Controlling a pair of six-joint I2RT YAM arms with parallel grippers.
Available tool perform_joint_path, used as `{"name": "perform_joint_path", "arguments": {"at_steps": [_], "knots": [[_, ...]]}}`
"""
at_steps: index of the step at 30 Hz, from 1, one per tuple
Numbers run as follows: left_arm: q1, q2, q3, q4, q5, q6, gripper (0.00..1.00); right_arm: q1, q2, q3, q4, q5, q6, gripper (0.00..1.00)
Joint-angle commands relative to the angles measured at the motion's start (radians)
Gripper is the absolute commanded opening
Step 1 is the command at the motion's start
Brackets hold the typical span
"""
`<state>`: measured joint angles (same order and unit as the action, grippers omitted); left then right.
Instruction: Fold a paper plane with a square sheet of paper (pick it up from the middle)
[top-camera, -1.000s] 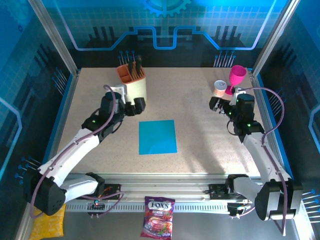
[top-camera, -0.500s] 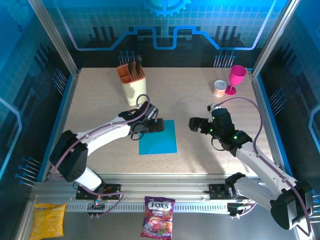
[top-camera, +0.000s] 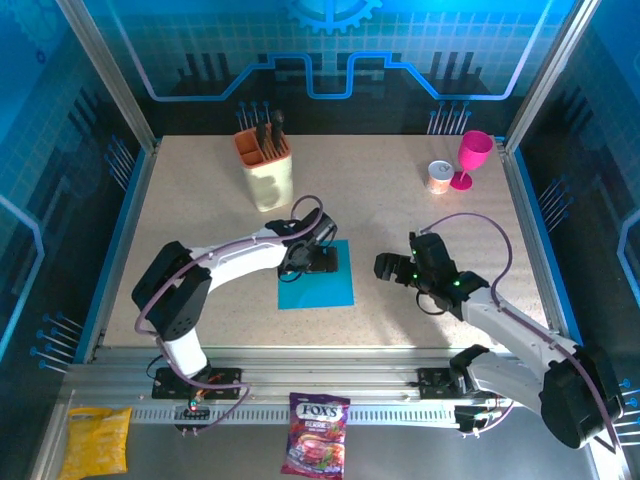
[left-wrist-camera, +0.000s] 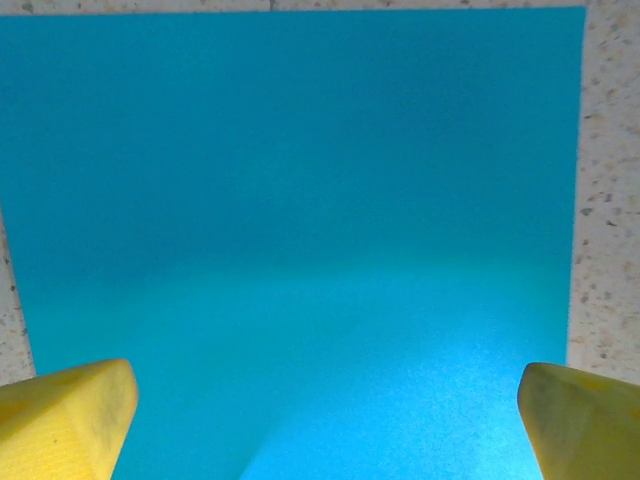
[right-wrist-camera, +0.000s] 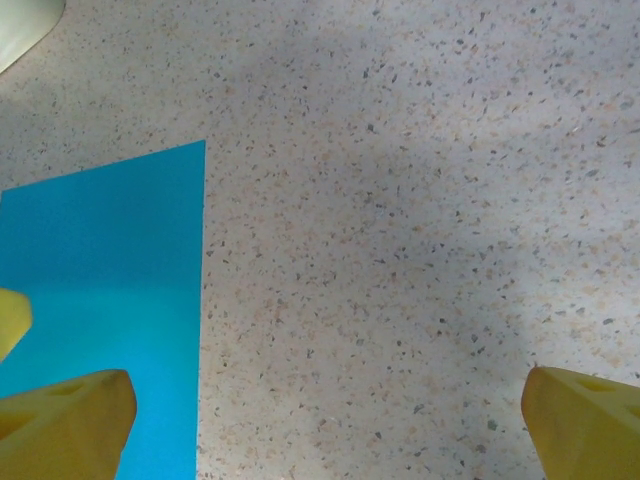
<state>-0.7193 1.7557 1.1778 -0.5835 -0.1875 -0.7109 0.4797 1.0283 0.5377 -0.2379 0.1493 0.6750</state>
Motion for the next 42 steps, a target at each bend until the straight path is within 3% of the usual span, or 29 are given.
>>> {"name": "perform_joint_path", "arguments": {"at_steps": [1, 19, 42], "knots": [[-0.015, 0.024, 0.029, -0.042, -0.022, -0.033, 0.97, 0.017, 0.004, -0.021, 0.044, -0.003, 0.035, 1.0], [-0.037, 0.142, 0.112, -0.078, -0.064, -0.005, 0.93, 0.017, 0.041, -0.022, 0.068, -0.017, 0.035, 1.0], [-0.051, 0.202, 0.083, -0.072, -0.101, -0.021, 0.92, 0.017, 0.049, -0.017, 0.068, -0.02, 0.031, 0.99]]}}
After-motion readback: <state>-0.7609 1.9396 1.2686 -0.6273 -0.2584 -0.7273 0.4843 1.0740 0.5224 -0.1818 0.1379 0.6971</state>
